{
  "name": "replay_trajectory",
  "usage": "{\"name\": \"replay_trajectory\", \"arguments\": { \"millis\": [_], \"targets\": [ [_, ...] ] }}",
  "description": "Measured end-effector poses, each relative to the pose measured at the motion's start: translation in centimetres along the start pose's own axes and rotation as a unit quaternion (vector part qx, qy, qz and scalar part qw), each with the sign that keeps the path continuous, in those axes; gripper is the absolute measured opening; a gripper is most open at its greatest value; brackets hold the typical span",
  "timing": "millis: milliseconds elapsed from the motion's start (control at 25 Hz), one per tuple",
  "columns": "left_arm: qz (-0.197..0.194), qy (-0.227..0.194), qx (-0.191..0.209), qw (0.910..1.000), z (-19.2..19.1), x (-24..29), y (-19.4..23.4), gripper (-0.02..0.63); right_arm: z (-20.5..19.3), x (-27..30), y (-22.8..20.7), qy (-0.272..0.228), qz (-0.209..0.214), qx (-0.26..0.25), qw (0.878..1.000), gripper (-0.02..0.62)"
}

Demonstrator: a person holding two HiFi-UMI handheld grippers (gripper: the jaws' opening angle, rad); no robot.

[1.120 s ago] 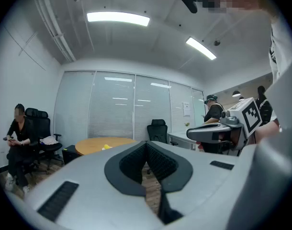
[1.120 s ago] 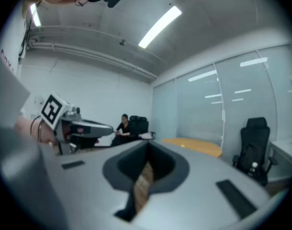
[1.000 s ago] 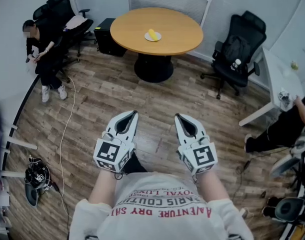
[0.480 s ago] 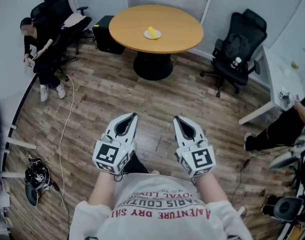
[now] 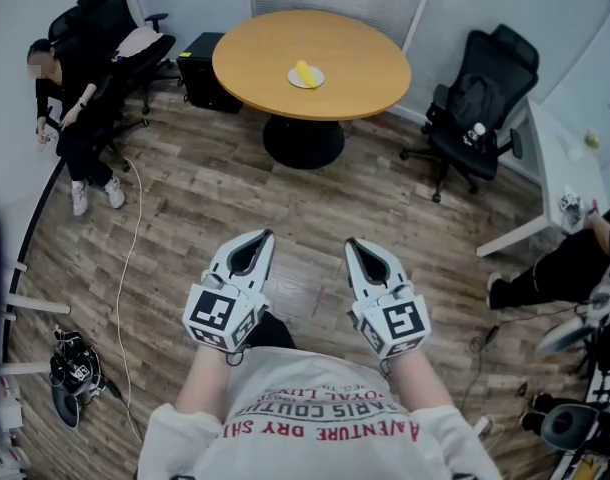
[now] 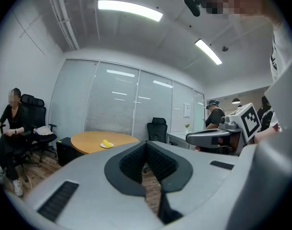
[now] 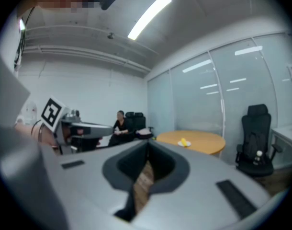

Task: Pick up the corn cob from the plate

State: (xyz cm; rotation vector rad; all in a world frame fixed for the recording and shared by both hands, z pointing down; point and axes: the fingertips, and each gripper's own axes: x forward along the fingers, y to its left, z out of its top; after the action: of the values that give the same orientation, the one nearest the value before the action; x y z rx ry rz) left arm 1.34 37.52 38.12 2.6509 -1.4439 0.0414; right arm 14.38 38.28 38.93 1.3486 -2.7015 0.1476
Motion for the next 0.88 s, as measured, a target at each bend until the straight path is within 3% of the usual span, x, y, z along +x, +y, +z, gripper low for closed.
{"name": "replay_trajectory", "arguments": {
  "millis": [240, 600, 880],
  "targets": [
    [-0.046, 0.006, 0.050, 0.9976, 2.1, 4.2, 6.0, 0.035, 2.1, 8.3, 0.0, 0.003, 0.000, -0.011, 1.000, 0.028],
    [-0.055, 0.009, 0.027, 0.9981, 3.9, 7.1, 16.6, 0.035, 4.1, 18.3, -0.3, 0.016, -0.037, -0.012, 0.999, 0.029],
    [-0.042, 0.021, 0.008, 0.9989, 2.4, 8.8, 21.0, 0.035, 3.0, 23.5, -0.9, 0.046, -0.019, -0.016, 0.999, 0.029]
  ]
}}
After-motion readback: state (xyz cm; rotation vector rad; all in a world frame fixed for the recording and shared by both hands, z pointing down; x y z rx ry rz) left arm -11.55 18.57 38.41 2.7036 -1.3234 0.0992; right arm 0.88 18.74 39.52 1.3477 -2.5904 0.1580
